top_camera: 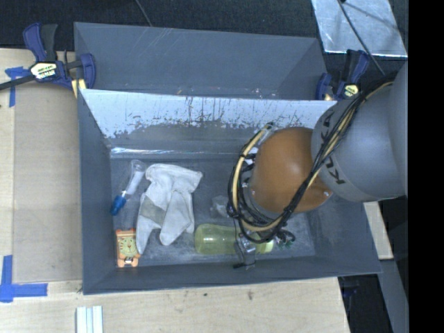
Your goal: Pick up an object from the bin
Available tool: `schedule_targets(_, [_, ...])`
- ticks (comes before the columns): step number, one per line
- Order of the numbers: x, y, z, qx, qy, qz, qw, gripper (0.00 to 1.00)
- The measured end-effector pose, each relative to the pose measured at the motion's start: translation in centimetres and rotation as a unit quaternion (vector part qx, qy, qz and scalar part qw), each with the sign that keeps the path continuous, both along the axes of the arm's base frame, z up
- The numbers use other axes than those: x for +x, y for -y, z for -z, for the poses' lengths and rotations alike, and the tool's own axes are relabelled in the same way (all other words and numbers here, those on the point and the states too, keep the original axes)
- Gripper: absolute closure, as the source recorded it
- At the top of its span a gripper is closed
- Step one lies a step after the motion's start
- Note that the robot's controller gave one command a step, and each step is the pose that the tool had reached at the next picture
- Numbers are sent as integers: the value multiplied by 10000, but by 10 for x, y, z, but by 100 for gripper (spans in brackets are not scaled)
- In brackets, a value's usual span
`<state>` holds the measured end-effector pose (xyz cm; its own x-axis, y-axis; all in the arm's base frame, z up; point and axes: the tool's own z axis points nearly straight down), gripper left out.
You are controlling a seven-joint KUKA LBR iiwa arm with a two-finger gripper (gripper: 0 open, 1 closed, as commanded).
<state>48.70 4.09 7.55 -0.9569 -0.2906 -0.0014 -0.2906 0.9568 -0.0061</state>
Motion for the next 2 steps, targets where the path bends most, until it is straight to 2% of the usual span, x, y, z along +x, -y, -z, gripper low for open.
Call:
schedule_targets(1, [-1, -6, 1, 6, -18, 214, 9998, 100])
schedule_targets(2, [-1, -6, 1, 6, -17, 214, 9998, 100])
